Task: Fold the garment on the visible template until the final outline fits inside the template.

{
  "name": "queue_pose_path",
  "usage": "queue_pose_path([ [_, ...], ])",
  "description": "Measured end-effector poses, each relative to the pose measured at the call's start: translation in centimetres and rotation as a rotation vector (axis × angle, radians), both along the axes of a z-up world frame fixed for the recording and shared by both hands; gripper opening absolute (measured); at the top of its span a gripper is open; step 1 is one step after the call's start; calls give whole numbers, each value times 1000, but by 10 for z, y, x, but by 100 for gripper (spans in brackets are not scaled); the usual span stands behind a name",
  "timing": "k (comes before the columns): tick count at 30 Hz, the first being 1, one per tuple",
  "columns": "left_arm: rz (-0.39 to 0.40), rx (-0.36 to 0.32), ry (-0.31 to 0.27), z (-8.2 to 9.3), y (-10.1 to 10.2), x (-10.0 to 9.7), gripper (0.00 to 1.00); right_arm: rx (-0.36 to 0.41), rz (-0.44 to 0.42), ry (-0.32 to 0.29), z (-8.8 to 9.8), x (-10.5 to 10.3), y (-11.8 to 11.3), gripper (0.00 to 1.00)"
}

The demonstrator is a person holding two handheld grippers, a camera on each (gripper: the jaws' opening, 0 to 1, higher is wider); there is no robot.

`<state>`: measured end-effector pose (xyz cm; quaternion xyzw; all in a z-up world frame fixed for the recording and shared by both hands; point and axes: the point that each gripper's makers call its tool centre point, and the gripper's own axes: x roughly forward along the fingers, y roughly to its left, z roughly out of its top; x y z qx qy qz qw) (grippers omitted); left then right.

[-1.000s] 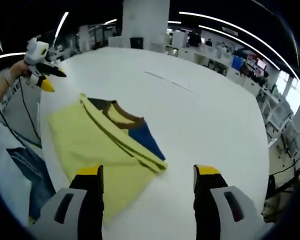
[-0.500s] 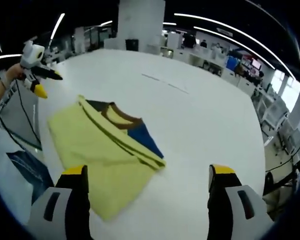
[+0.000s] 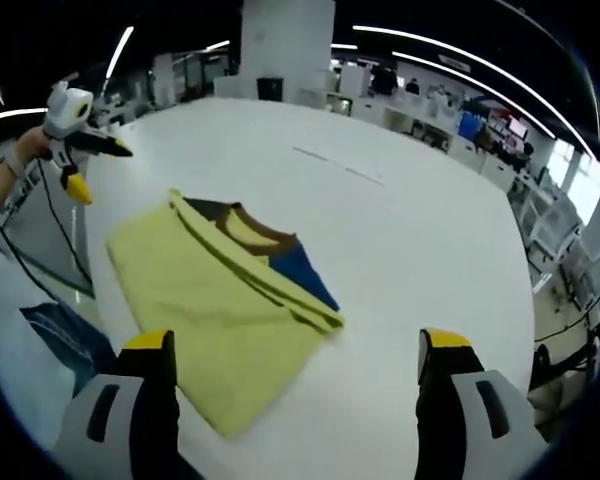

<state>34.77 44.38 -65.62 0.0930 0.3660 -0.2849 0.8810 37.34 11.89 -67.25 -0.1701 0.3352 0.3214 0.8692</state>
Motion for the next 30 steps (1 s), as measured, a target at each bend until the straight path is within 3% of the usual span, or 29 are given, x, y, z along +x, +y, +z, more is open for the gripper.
queue_pose_path([
  [12, -5, -24, -3, 3, -4, -8, 99, -7, 14, 9, -2, -9, 1, 100],
  [30, 1, -10, 1, 1, 0, -24, 99, -11, 10, 6, -2, -23, -1, 100],
])
